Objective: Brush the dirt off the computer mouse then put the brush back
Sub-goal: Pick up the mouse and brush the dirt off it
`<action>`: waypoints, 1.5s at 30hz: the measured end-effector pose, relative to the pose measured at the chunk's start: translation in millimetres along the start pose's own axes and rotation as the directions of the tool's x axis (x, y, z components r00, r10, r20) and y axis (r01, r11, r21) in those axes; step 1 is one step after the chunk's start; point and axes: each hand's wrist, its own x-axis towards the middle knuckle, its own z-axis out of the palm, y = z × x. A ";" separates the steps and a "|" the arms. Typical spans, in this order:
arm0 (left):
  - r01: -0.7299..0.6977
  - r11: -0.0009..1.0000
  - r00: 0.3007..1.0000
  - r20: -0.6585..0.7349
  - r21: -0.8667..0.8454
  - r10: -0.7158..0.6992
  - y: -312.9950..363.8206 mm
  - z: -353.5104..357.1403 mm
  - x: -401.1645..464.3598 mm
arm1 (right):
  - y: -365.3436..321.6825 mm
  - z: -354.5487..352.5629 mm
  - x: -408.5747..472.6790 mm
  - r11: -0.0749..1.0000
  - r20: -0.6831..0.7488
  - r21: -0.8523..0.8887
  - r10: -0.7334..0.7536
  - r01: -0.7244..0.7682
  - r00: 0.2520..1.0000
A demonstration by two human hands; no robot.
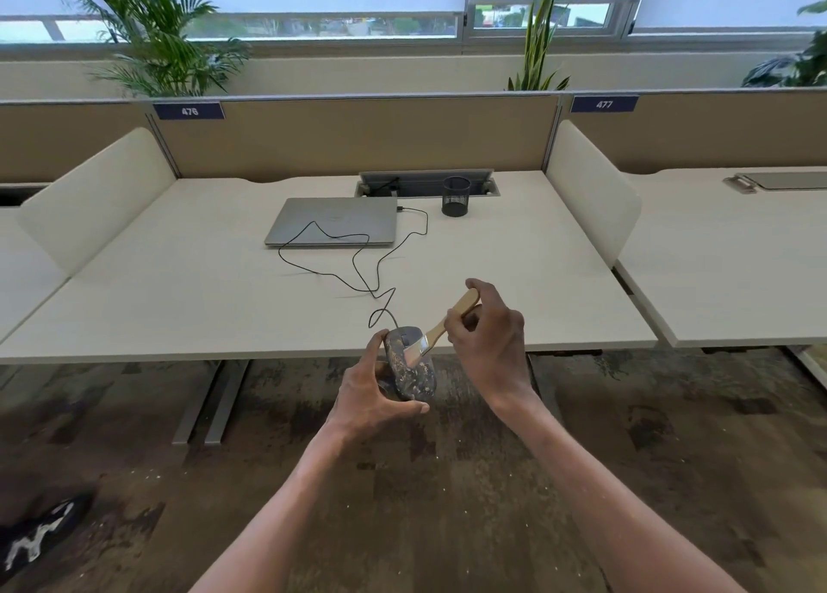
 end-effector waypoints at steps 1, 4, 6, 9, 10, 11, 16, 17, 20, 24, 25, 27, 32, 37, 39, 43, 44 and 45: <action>-0.005 1.000 1.000 -0.003 -0.005 0.005 0.0 -0.3 0.0 | 0.7 1.2 -2.2 1.000 0.008 -0.002 -0.002 0.002 1.000; -0.009 1.000 1.000 -0.017 -0.016 0.009 -1.0 -1.4 -1.6 | 6.7 0.8 -6.3 1.000 0.013 -0.017 0.019 -0.019 1.000; -0.009 1.000 1.000 -0.027 -0.022 0.009 -2.0 -3.1 -3.2 | 10.7 -1.8 -7.5 0.999 0.015 -0.020 0.035 -0.035 0.999; -0.004 1.000 0.999 -0.032 -0.010 0.003 -4.4 -3.6 -4.1 | 13.5 -6.6 -8.3 0.999 -0.004 -0.017 0.045 -0.045 0.999; -0.001 1.000 1.000 -0.031 -0.008 0.001 -4.8 -3.5 -4.1 | 13.1 -7.9 -7.8 0.999 -0.019 -0.008 0.042 -0.042 0.999; 0.000 1.000 1.000 -0.029 -0.009 0.000 -4.7 -3.3 -4.1 | 11.9 -8.6 -7.1 0.999 -0.032 0.006 0.034 -0.034 0.999; 0.005 1.000 1.000 -0.028 -0.018 -0.005 -1.4 -0.4 -3.7 | 2.5 -3.2 -8.9 0.999 -0.016 0.048 -0.006 0.007 1.000; 0.001 1.000 0.999 -0.038 -0.020 -0.001 0.2 -0.3 -4.2 | 2.7 -2.2 -10.3 0.999 -0.010 0.043 -0.006 0.006 1.000; -0.006 1.000 0.998 -0.056 -0.018 0.005 3.8 -2.1 -5.8 | 9.3 -3.7 -12.8 0.999 -0.017 0.033 0.017 -0.017 1.000; -0.013 1.000 0.998 -0.055 -0.004 0.013 2.5 -4.1 -7.1 | 21.5 -9.6 -14.3 0.997 -0.031 0.040 0.075 -0.073 0.997; -0.005 1.000 0.999 -0.052 0.004 0.005 2.2 -4.6 -7.6 | 23.9 -10.7 -14.3 0.996 -0.030 0.034 0.086 -0.085 0.996; 0.010 1.000 0.999 -0.051 0.019 -0.009 0.3 -4.7 -8.6 | 27.5 -12.6 -13.7 0.995 -0.022 0.013 0.101 -0.101 0.995; 0.026 0.999 0.998 -0.052 0.035 -0.024 -0.9 -5.2 -8.0 | 27.7 -18.7 -8.2 0.997 -0.056 0.029 0.074 -0.073 0.996; 0.025 0.999 0.999 -0.046 0.034 -0.024 2.5 -3.6 -8.3 | 19.4 -10.8 -4.9 0.995 -0.047 0.076 0.069 -0.065 0.996; 0.029 0.999 0.998 -0.053 0.028 -0.028 3.4 -3.7 -9.3 | 22.6 -8.8 -6.2 0.994 -0.039 0.066 0.088 -0.086 0.995; 0.046 0.998 0.996 -0.077 0.034 -0.044 3.4 -6.7 -12.3 | 27.9 -12.0 -7.4 0.995 -0.032 0.014 0.103 -0.103 0.994; 0.048 0.998 0.996 -0.082 0.038 -0.044 3.8 -7.3 -12.2 | 26.0 -12.2 -7.4 0.996 -0.039 0.012 0.093 -0.092 0.995; 0.053 0.998 0.995 -0.085 0.041 -0.049 4.7 -8.0 -11.7 | 22.8 -11.6 -7.3 0.997 -0.045 0.018 0.075 -0.075 0.996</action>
